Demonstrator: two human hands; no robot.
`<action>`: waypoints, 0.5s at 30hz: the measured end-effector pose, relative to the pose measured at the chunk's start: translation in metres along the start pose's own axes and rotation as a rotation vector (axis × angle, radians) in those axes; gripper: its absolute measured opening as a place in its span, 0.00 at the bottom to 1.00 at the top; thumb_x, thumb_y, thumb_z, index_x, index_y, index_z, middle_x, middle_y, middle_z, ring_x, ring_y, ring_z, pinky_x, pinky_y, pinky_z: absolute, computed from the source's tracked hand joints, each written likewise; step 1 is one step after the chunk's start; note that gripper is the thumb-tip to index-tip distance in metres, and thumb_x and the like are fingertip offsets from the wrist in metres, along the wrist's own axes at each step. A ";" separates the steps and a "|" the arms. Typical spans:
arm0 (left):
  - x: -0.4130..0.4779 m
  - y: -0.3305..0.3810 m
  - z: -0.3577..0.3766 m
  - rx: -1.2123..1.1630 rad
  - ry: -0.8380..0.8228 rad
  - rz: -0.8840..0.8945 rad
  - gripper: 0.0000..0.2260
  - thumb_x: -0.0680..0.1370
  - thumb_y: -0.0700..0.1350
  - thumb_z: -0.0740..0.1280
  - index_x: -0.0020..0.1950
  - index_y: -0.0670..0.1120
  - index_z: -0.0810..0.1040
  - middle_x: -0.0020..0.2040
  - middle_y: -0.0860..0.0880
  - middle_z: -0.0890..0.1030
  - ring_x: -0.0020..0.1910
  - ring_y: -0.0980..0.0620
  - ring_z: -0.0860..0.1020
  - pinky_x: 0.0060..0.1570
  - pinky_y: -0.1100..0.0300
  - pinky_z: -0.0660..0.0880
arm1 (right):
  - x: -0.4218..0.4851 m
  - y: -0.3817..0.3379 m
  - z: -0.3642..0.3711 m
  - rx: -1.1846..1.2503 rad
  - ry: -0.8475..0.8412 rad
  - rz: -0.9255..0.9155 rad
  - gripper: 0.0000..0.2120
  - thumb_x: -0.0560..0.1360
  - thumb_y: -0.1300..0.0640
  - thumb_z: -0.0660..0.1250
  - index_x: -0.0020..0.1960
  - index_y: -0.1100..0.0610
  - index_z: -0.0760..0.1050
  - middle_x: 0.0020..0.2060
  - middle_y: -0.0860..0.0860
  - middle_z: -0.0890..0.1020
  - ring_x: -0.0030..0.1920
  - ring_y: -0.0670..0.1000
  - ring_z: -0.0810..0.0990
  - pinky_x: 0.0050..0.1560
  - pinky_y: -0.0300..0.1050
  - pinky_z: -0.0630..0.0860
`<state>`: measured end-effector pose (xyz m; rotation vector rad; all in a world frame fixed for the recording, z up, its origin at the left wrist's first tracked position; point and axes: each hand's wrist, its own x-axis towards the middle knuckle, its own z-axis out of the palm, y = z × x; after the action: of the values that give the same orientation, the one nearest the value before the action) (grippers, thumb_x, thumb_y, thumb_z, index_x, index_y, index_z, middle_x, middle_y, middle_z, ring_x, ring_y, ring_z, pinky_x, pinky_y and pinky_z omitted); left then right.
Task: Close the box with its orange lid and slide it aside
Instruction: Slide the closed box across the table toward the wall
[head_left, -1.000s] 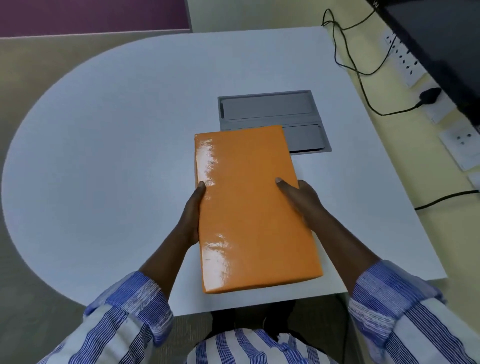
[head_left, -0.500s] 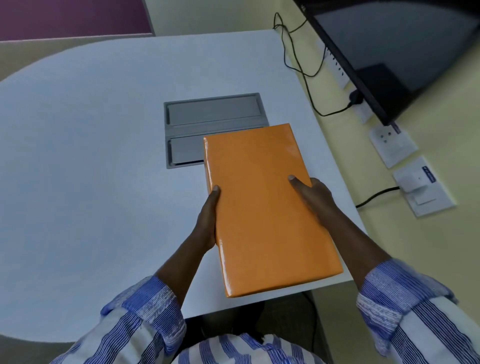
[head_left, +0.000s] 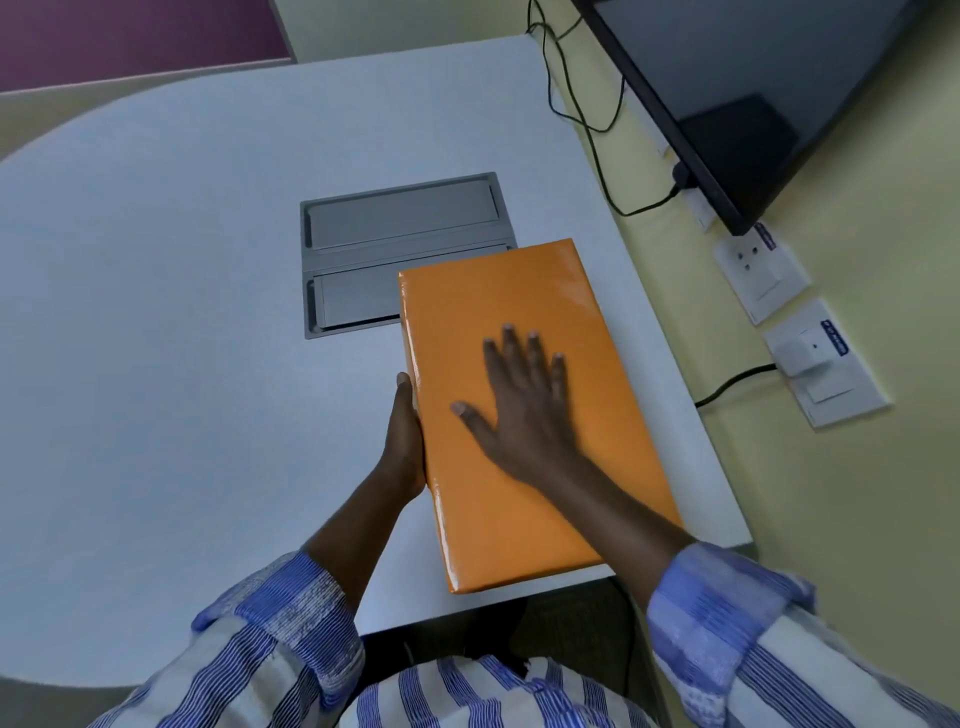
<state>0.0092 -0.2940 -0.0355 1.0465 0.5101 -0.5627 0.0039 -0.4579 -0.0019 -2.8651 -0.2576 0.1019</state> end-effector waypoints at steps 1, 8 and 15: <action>0.001 -0.001 0.001 0.015 0.002 0.007 0.27 0.81 0.70 0.47 0.63 0.59 0.79 0.58 0.49 0.87 0.56 0.47 0.86 0.43 0.53 0.84 | -0.001 -0.003 0.005 -0.036 -0.034 -0.014 0.41 0.78 0.29 0.44 0.82 0.54 0.45 0.82 0.56 0.44 0.81 0.60 0.41 0.77 0.67 0.44; 0.012 -0.009 0.016 0.092 0.021 0.032 0.25 0.81 0.69 0.47 0.63 0.62 0.79 0.58 0.52 0.87 0.56 0.49 0.86 0.43 0.55 0.84 | 0.001 0.017 0.011 -0.108 -0.049 -0.005 0.41 0.78 0.28 0.42 0.82 0.52 0.45 0.82 0.55 0.44 0.81 0.61 0.41 0.76 0.67 0.45; 0.023 -0.016 0.048 0.204 0.015 0.051 0.27 0.81 0.69 0.46 0.71 0.61 0.73 0.65 0.51 0.83 0.62 0.47 0.83 0.54 0.49 0.83 | 0.001 0.053 0.000 -0.103 -0.044 -0.003 0.41 0.78 0.28 0.43 0.82 0.52 0.46 0.82 0.54 0.46 0.81 0.60 0.43 0.77 0.67 0.45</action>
<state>0.0219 -0.3478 -0.0410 1.2545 0.4442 -0.5706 0.0139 -0.5078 -0.0156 -2.9673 -0.2836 0.1552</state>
